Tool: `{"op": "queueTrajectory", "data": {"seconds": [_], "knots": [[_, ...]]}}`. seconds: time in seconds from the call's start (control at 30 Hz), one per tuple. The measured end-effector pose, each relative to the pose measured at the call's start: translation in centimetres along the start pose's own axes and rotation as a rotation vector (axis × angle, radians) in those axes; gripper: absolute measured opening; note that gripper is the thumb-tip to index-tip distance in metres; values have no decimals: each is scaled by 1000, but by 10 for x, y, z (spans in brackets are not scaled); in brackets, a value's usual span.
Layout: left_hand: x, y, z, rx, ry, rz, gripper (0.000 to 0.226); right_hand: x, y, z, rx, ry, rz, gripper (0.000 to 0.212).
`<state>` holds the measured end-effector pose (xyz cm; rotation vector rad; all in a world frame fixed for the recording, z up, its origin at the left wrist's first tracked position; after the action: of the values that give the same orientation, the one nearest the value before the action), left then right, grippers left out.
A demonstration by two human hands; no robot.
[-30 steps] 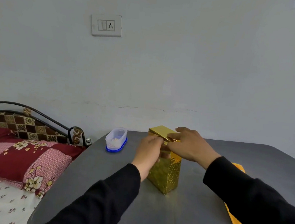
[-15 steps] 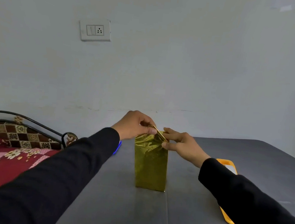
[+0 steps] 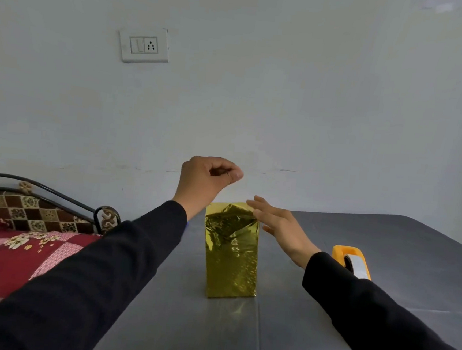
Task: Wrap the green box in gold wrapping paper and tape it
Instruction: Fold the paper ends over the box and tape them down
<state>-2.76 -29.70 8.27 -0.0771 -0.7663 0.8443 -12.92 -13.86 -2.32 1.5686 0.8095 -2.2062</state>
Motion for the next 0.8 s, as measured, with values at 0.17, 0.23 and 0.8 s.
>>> {"op": "queueTrajectory", "data": {"seconds": [0.17, 0.23, 0.8], "knots": [[35, 36, -49, 65, 195, -5, 4, 0, -31, -25, 343, 31, 72, 24], [36, 64, -69, 11, 229, -34, 5, 4, -51, -45, 502, 78, -1, 19], [-27, 272, -182, -706, 86, 111, 91, 98, -136, -183, 607, 817, 58, 47]]}}
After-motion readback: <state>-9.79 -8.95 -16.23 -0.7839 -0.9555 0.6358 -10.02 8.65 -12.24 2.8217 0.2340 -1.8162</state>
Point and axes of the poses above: each hand's wrist, its own z-axis towards the middle knuckle, its own y-axis out of the palm, x = y × z, the point moved 5 cm from there along z, towards the middle knuckle, and after that the axes turned 5 degrees about y, right-handed, at the moved point
